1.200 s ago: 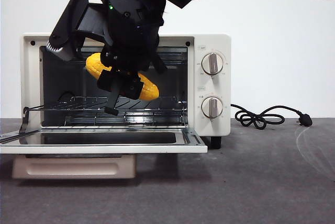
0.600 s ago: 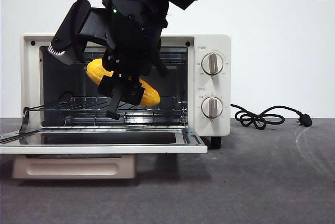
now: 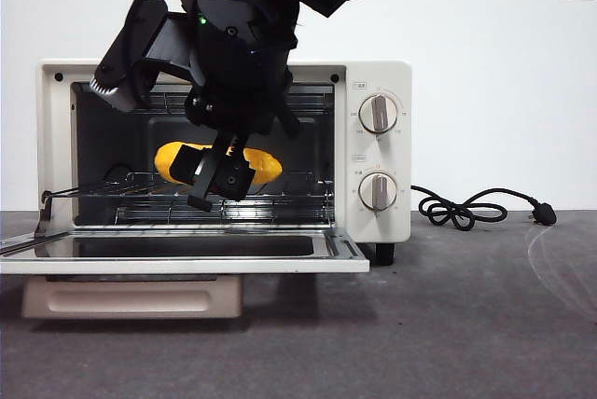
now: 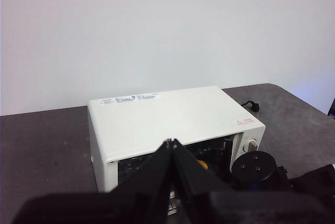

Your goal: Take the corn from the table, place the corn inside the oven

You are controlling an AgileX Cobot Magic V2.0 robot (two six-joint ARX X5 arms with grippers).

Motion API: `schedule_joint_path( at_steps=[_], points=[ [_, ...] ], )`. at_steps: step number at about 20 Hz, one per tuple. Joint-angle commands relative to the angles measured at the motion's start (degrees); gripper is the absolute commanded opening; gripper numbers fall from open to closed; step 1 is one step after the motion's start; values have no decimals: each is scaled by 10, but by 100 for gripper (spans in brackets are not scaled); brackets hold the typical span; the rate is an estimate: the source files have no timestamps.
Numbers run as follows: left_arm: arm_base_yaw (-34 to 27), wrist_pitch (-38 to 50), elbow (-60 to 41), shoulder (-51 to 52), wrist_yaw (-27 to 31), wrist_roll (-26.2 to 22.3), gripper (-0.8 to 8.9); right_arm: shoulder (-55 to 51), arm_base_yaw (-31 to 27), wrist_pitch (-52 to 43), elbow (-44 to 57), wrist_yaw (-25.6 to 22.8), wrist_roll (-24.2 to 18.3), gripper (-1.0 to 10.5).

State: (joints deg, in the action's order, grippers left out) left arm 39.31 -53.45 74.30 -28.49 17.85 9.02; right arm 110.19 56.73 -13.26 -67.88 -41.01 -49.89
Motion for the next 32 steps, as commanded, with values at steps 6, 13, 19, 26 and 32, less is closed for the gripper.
schedule_joint_path(
  at_steps=[6,13,19,26,32],
  points=[
    [1,-9,-3,3,2,-2,-6,-3,15,-4,-2,-42,24,346],
    [1,-9,-3,3,2,-2,-6,-25,31,3,-2,-80,35,345],
    [1,-9,-3,3,2,-2,-6,-54,47,59,-2,-85,79,344],
    [1,-5,-3,-1,4,-3,-6,-104,70,170,-2,-81,152,344],
    [1,-5,-3,-18,46,-18,-6,-171,82,301,-2,-38,253,341]
  ],
)
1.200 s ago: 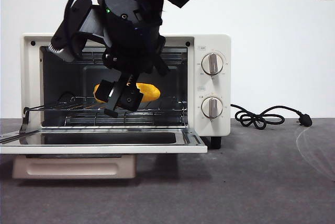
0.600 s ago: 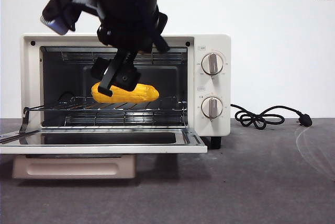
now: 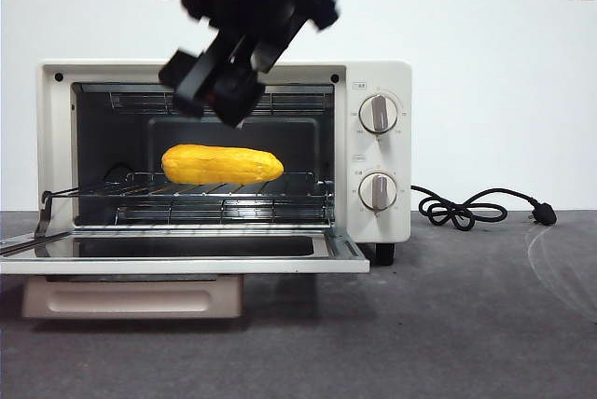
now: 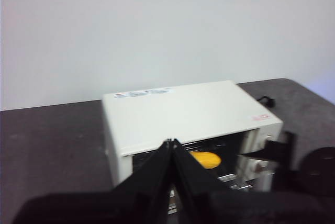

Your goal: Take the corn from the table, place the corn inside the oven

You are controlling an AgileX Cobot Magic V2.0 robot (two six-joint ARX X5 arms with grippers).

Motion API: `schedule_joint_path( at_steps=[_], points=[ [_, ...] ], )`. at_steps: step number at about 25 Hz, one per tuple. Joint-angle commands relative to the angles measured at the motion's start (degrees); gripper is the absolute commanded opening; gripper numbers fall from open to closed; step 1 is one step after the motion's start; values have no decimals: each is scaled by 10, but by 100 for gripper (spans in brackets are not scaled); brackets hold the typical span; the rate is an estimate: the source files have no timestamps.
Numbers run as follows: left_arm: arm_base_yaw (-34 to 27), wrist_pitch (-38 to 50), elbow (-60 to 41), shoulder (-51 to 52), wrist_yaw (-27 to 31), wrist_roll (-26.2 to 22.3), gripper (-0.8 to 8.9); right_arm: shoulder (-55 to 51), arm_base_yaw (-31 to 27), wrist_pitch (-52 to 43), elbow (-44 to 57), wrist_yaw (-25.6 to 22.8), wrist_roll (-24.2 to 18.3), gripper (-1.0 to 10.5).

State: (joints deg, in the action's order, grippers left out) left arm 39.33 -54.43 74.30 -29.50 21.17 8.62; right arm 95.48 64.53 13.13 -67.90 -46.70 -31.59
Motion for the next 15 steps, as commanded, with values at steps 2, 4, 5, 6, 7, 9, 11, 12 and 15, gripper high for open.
schedule_joint_path(
  at_steps=[2,4,5,6,7,9,11,12,15],
  points=[
    [1,5,-3,-18,15,-16,-6,-53,4,80,-2,42,100,300],
    [1,6,-3,-30,15,-25,-9,-83,4,120,-2,68,129,214],
    [1,6,-3,-38,14,-31,-9,-101,4,141,-2,80,141,170],
    [1,6,-3,-45,14,-34,-9,-120,4,160,-2,91,153,133],
    [1,6,-3,-51,14,-38,-9,-135,4,173,-2,100,158,108],
    [1,7,-3,-69,14,-44,-9,-176,4,199,-2,118,164,55],
    [1,8,-3,-86,9,-45,-9,-214,4,215,-2,142,164,16],
    [1,8,-3,-95,4,-47,-9,-234,4,222,-2,159,164,-9],
    [1,12,-4,-118,-27,-60,-9,-289,2,236,-2,212,164,-10]
  ],
)
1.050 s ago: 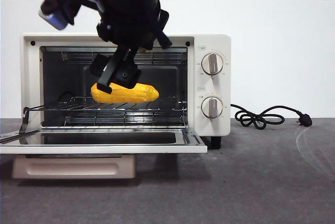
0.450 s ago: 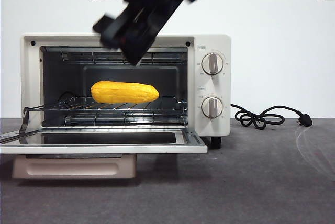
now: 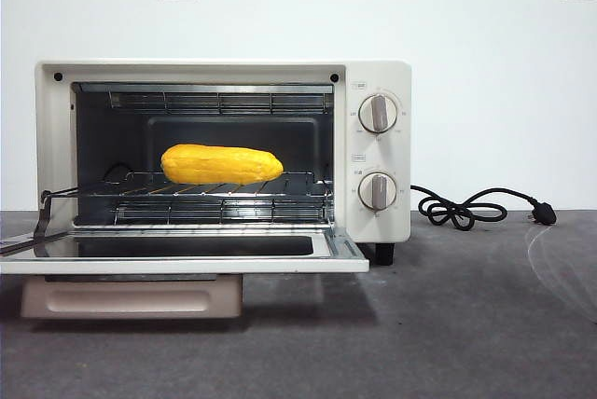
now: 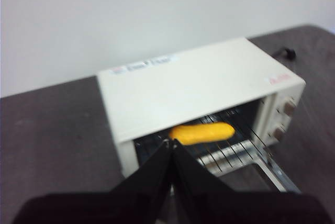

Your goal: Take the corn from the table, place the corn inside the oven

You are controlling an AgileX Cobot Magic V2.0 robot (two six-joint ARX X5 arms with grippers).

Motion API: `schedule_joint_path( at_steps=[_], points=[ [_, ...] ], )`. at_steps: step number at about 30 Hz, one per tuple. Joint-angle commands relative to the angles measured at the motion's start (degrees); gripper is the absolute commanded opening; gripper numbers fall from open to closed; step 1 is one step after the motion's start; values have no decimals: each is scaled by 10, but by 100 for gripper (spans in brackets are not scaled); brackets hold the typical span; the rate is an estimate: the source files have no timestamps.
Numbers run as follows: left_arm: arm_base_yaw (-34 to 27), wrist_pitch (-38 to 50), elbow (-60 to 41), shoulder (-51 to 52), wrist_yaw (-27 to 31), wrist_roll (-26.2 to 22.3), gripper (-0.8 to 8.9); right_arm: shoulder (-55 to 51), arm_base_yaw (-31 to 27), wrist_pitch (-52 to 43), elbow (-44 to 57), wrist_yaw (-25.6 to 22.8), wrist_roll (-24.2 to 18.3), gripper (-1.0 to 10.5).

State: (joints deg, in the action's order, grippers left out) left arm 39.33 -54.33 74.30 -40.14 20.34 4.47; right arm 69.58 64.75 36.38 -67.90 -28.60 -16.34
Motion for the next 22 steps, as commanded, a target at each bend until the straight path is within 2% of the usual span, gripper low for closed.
schedule_joint_path(
  at_steps=[1,4,7,10,13,17,19,22],
  points=[
    [1,10,-4,-19,-30,-21,-9,-44,0,5,-2,46,10,-10],
    [1,4,-4,-42,-75,-40,-9,-89,-13,14,-2,92,10,-10],
    [-3,2,-4,-63,-125,-47,-9,-121,-36,37,-2,106,14,-10],
    [-16,2,-5,-78,-155,-47,-9,-141,-69,73,-2,119,18,-10],
    [-40,5,-13,-88,-190,-50,-9,-153,-114,108,-2,163,19,-10],
    [-96,26,-55,-88,-264,-47,-9,-160,-180,121,-2,253,25,-10],
    [-136,28,-83,-85,-284,-47,-9,-160,-208,119,-2,294,25,-10],
    [-209,29,-136,-82,-349,-47,-9,-160,-244,113,-2,347,25,-10]
  ],
)
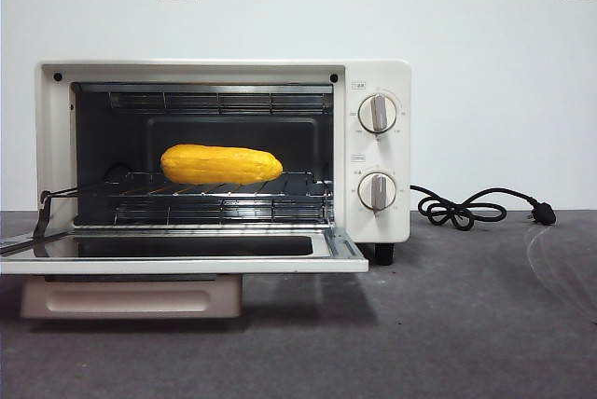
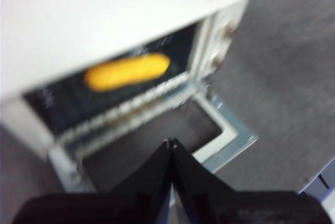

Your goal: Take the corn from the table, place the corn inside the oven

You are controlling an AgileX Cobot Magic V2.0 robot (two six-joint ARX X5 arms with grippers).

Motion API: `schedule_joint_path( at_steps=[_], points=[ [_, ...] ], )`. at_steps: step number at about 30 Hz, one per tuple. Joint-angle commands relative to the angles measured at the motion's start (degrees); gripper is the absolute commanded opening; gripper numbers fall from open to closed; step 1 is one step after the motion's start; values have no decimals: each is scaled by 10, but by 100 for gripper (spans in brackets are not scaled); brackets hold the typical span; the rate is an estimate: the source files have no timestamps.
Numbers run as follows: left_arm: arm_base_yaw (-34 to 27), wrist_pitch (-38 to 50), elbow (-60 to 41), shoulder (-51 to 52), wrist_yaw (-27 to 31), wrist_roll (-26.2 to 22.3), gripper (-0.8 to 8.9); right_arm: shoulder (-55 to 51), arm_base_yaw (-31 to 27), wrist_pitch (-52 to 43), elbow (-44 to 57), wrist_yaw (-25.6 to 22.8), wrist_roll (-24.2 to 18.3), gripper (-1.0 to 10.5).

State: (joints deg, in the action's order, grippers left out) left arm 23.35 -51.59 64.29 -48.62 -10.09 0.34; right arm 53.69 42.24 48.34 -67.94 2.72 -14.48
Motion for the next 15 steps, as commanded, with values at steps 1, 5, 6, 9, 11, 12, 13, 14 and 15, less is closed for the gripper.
schedule_joint_path(
  at_steps=[1,5,6,9,11,12,13,14,15],
  points=[
    [-77,2,-54,3,-77,-6,-9,1,-30,-10,-2,49,6,-10],
    [-192,7,-114,7,-167,-6,-9,3,-58,-20,-2,69,6,-10],
    [-218,8,-123,8,-179,-7,-9,5,-62,-21,-2,69,6,-10],
    [-302,17,-146,7,-224,-9,-9,9,-71,-20,-2,69,7,-10],
    [-356,24,-159,5,-259,-12,-9,13,-75,-19,-2,69,6,-10],
    [-389,29,-167,1,-282,-27,-9,14,-76,-18,-2,69,6,-10],
    [-426,35,-177,-8,-322,-61,-9,17,-76,-19,-2,69,6,-10],
    [-451,38,-184,-22,-344,-62,-9,18,-76,-19,-2,69,6,-10],
    [-469,43,-192,-45,-361,-55,-9,20,-76,-19,-2,69,6,-10]
  ],
)
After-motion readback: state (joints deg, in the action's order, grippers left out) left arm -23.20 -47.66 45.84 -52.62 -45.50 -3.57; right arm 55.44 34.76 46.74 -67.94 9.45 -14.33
